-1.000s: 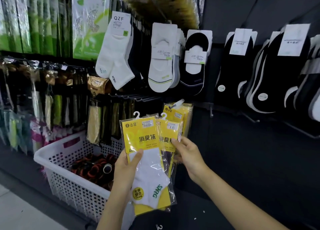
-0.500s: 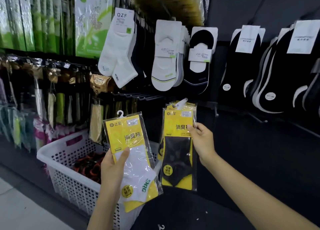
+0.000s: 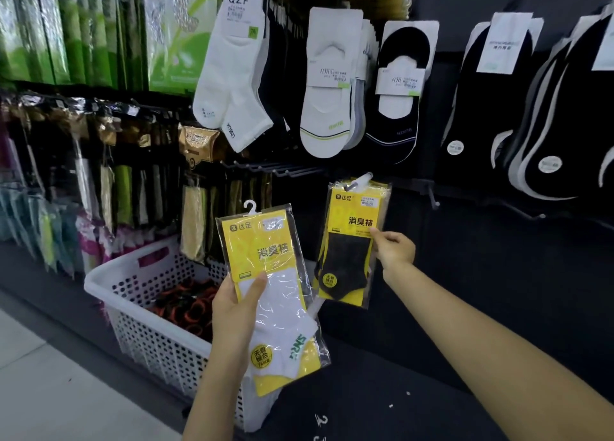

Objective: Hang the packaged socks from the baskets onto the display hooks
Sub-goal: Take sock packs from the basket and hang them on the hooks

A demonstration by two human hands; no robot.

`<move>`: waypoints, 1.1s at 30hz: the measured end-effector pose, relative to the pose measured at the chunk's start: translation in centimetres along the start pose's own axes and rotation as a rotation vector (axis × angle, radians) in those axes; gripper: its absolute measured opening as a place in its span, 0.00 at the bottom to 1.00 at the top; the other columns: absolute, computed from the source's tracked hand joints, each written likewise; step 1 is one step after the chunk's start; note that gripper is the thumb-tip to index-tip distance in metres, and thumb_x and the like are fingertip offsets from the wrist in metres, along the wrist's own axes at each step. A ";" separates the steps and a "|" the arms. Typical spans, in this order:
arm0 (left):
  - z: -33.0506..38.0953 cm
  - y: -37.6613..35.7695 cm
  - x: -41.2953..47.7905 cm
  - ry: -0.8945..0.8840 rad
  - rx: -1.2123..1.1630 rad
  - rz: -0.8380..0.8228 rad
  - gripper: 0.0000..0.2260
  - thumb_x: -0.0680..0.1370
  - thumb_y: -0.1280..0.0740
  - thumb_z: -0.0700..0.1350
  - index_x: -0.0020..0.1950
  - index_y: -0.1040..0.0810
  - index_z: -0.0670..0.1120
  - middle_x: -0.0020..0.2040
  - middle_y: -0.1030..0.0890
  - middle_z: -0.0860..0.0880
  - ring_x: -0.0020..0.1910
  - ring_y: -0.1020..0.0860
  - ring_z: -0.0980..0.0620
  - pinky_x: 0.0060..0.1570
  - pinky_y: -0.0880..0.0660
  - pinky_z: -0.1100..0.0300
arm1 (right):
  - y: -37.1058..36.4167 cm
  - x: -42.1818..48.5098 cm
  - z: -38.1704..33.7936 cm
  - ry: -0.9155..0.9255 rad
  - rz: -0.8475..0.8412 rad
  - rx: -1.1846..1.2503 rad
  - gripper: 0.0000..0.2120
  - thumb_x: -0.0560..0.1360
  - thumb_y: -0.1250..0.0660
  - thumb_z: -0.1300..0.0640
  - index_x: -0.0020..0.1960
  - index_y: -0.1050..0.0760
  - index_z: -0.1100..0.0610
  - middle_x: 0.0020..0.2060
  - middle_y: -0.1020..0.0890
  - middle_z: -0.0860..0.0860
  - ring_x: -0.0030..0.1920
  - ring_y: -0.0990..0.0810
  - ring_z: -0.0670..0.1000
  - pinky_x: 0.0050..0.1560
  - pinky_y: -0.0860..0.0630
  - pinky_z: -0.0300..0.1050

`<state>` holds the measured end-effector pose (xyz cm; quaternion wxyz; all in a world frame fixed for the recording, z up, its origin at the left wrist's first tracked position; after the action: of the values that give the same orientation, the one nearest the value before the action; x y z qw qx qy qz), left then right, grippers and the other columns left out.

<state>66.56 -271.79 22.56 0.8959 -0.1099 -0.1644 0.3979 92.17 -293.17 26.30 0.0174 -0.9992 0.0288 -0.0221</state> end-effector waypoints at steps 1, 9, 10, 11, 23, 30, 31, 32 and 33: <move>-0.1 -0.1 0.0 0.004 -0.001 -0.001 0.06 0.77 0.32 0.46 0.53 0.20 0.54 0.48 0.15 0.54 0.48 0.17 0.52 0.48 0.22 0.53 | 0.6 0.0 0.5 -0.010 0.032 -0.022 0.09 0.72 0.26 0.54 0.45 0.24 0.57 0.50 0.18 0.56 0.51 0.19 0.56 0.56 0.21 0.51; -0.6 -2.9 -0.8 0.017 0.018 -0.111 0.08 0.77 0.33 0.46 0.56 0.21 0.54 0.49 0.15 0.55 0.47 0.17 0.57 0.42 0.23 0.62 | -1.4 -8.2 0.7 -0.001 -0.411 0.032 0.11 0.78 0.36 0.51 0.52 0.24 0.59 0.44 0.19 0.53 0.42 0.20 0.49 0.43 0.21 0.40; -0.6 -3.6 -1.0 0.027 0.028 -0.137 0.08 0.77 0.33 0.45 0.56 0.21 0.53 0.50 0.15 0.54 0.48 0.17 0.55 0.44 0.22 0.58 | -2.3 -9.9 0.4 0.002 -0.518 0.023 0.12 0.79 0.37 0.50 0.53 0.23 0.59 0.46 0.18 0.54 0.44 0.18 0.50 0.45 0.20 0.41; -0.8 -4.3 -1.3 0.037 0.032 -0.163 0.09 0.77 0.33 0.45 0.57 0.21 0.52 0.50 0.15 0.53 0.48 0.17 0.53 0.46 0.21 0.55 | -3.0 -11.4 0.3 0.011 -0.607 0.004 0.13 0.79 0.38 0.49 0.53 0.22 0.58 0.47 0.16 0.54 0.46 0.17 0.51 0.48 0.20 0.43; -1.2 -9.0 -3.2 0.049 0.072 -0.396 0.20 0.76 0.35 0.51 0.67 0.32 0.54 0.50 0.16 0.57 0.51 0.19 0.60 0.46 0.22 0.66 | 1.4 -10.3 -2.5 0.102 -0.359 0.199 0.07 0.79 0.36 0.55 0.49 0.21 0.58 0.41 0.15 0.50 0.38 0.16 0.46 0.37 0.20 0.38; -2.6 -8.8 -2.7 0.064 0.086 -0.397 0.19 0.78 0.37 0.52 0.69 0.31 0.52 0.58 0.19 0.55 0.57 0.21 0.57 0.57 0.23 0.55 | -0.6 -7.5 -3.2 0.131 -0.315 0.064 0.08 0.78 0.35 0.55 0.45 0.22 0.58 0.45 0.17 0.59 0.44 0.21 0.54 0.48 0.22 0.50; -2.8 -8.7 -2.6 0.061 0.089 -0.395 0.18 0.78 0.37 0.52 0.68 0.30 0.53 0.57 0.18 0.56 0.56 0.20 0.58 0.54 0.22 0.59 | -1.0 -7.2 -3.2 0.133 -0.310 0.059 0.08 0.78 0.35 0.55 0.46 0.22 0.58 0.47 0.17 0.62 0.45 0.21 0.55 0.50 0.22 0.53; -3.2 -8.6 -2.5 0.061 0.101 -0.392 0.16 0.78 0.37 0.52 0.66 0.29 0.55 0.56 0.18 0.57 0.54 0.20 0.59 0.51 0.22 0.62 | -1.2 -6.9 -3.0 0.127 -0.299 0.058 0.08 0.78 0.35 0.55 0.47 0.22 0.60 0.50 0.18 0.65 0.45 0.22 0.56 0.52 0.22 0.56; -3.6 -8.3 -2.3 0.067 0.119 -0.388 0.14 0.78 0.37 0.53 0.64 0.28 0.58 0.56 0.18 0.58 0.54 0.20 0.60 0.50 0.22 0.63 | -1.4 -6.4 -2.7 0.115 -0.279 0.057 0.10 0.78 0.35 0.56 0.48 0.22 0.64 0.52 0.20 0.67 0.45 0.22 0.56 0.53 0.23 0.56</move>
<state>72.12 -279.27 21.48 0.9656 -0.0363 -0.1290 0.2230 85.74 -291.52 28.81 0.0407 -0.9897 -0.1101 -0.0825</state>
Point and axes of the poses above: each hand's wrist, its own x-axis towards the middle knuckle, its own y-axis out of the back of the hand, z = x × y, the point moved 10 cm from there along x, towards the middle knuckle
